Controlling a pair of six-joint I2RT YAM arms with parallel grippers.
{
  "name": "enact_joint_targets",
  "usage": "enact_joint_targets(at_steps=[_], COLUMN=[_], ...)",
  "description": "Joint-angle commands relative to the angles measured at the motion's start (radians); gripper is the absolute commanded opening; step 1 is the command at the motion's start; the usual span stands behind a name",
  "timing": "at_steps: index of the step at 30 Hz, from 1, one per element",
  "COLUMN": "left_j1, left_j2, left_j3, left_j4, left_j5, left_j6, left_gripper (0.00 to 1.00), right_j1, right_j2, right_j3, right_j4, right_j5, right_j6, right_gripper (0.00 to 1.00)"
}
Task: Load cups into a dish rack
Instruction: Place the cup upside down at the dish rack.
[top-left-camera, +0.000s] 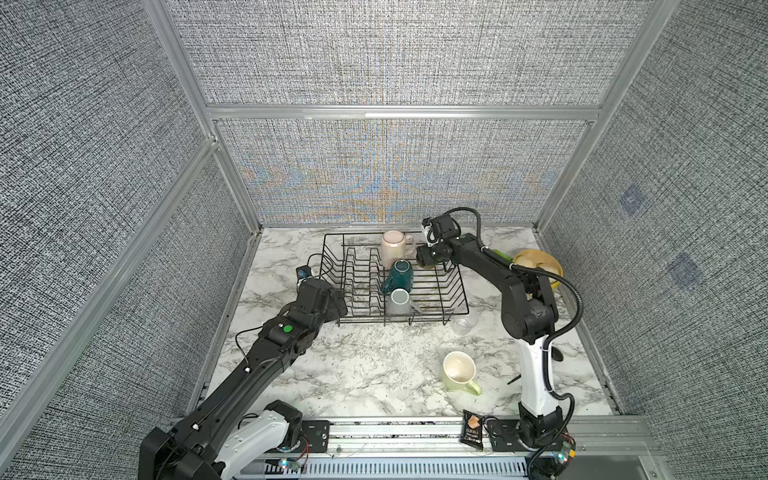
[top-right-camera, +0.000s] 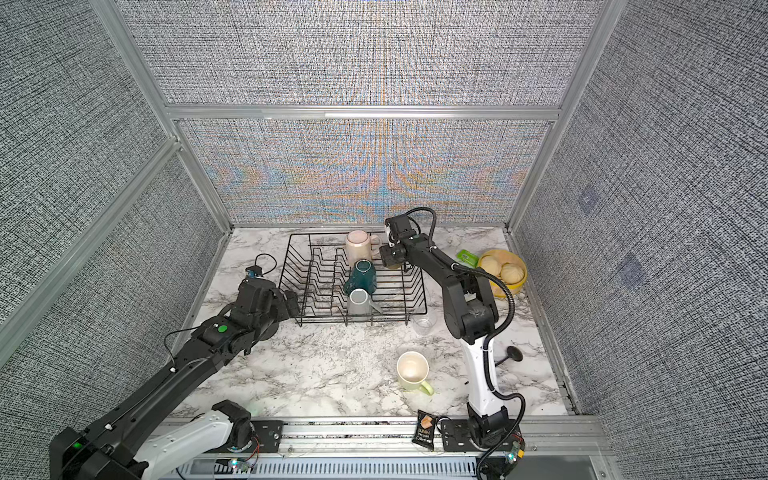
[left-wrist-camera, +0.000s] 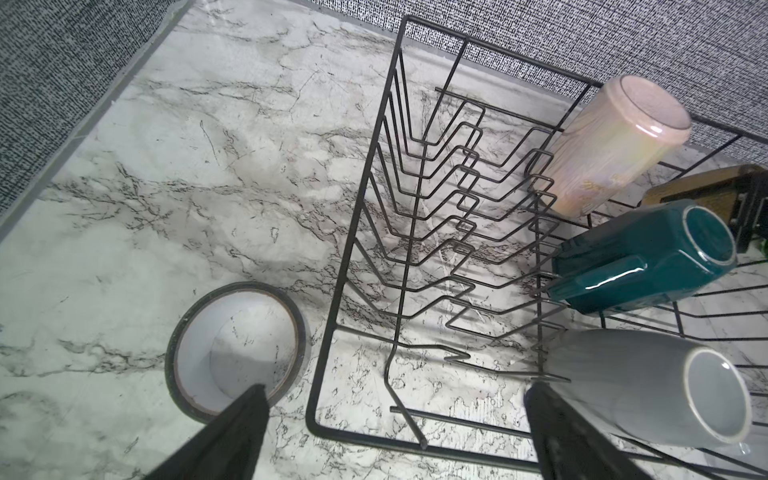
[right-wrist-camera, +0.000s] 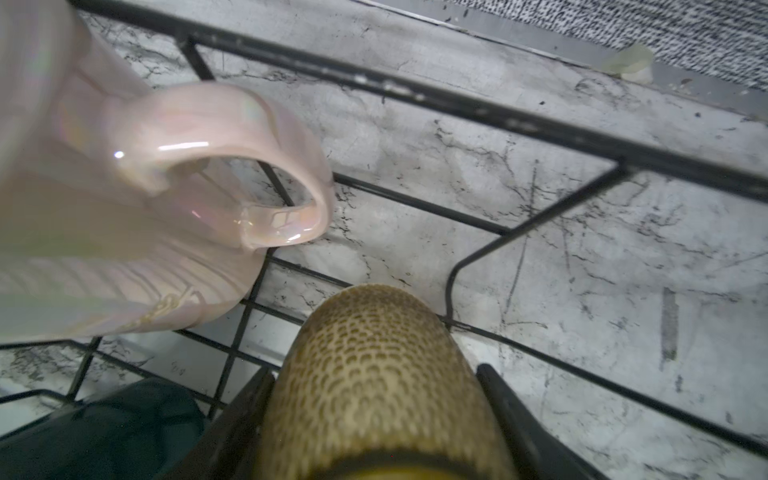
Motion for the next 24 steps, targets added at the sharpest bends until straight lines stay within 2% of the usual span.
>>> enact_joint_targets(at_steps=[1,7,10,19,24], left_j1=[0.001,0.002,0.002,0.003,0.002], left_j2=[0.008,-0.014,-0.035,-0.095,-0.105], left_j3=[0.02,-0.01,-0.022,-0.083,-0.074], left_j4=[-0.006,0.025,0.018,0.092,0.067], left_j5=[-0.014,-0.013,-0.018,-0.022,-0.031], left_j6=[-0.027,-0.041,-0.055,-0.085,-0.098], left_gripper=[0.99,0.99,0.99,0.98,0.98], right_j1=[0.002,0.013,0.013,0.016,0.019], right_j2=[0.023,0.043,0.048,0.024,-0.013], right_j3=[0.035,0.051,0.054,0.061,0.068], right_j4=[-0.048,-0.078,-0.085,-0.128,-0.145], right_j5=[0.031,0.112,0.13,0.072,0.133], right_j6=[-0.02,-0.037,-0.046,-0.031,-0.026], right_gripper=[0.64,0.66,0.7,0.79,0.82])
